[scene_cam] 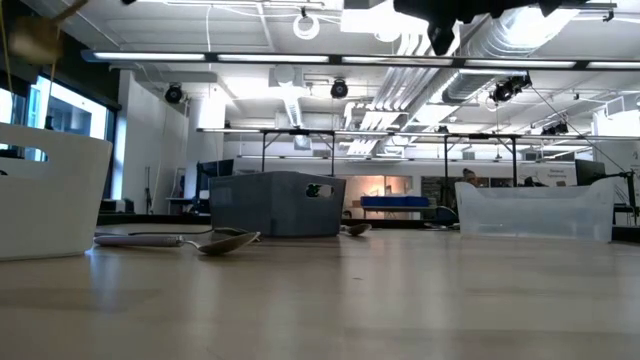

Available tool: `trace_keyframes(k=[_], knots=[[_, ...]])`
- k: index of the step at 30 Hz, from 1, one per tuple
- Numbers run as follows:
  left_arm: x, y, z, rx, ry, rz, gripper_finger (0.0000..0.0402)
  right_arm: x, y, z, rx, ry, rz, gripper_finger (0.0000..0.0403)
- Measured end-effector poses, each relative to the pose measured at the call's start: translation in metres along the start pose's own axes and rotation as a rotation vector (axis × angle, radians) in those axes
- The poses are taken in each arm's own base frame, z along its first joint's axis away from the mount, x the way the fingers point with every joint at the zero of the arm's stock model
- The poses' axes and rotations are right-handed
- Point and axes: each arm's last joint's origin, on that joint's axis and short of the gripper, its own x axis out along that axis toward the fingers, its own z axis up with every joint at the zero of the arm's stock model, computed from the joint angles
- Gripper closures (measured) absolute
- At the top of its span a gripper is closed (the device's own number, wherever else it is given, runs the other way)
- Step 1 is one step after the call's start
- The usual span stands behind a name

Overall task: Sort silverware by color (type)
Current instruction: Put the top right gold spoon into the white bin, then put the top gold spoon into the white bin

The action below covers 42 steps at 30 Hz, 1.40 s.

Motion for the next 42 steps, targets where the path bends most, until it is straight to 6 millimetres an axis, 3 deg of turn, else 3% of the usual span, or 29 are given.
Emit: trace_keyframes(k=[7,13,18,29,42], knots=[[0.051,-0.020,-0.037,0.045,0.273,0.042,0.0394,0.000,0.000,-0.002,0.004,0.016,-0.002,0.0403],[0.087,-0.021,-0.064,0.095,0.448,0.077,0.0394,0.000,0.000,-0.003,0.008,0.031,-0.005,0.0403],[0.107,-0.022,-0.073,0.172,0.488,0.065,0.0394,0.000,-0.001,-0.003,0.007,0.031,-0.011,0.0403],[0.134,-0.024,-0.087,0.246,0.627,0.013,0.0392,0.000,-0.001,-0.003,-0.018,0.030,-0.018,0.0403],[0.143,-0.024,-0.088,0.256,0.648,0.009,0.0339,-0.002,-0.010,-0.002,-0.008,0.027,-0.056,0.0403]])
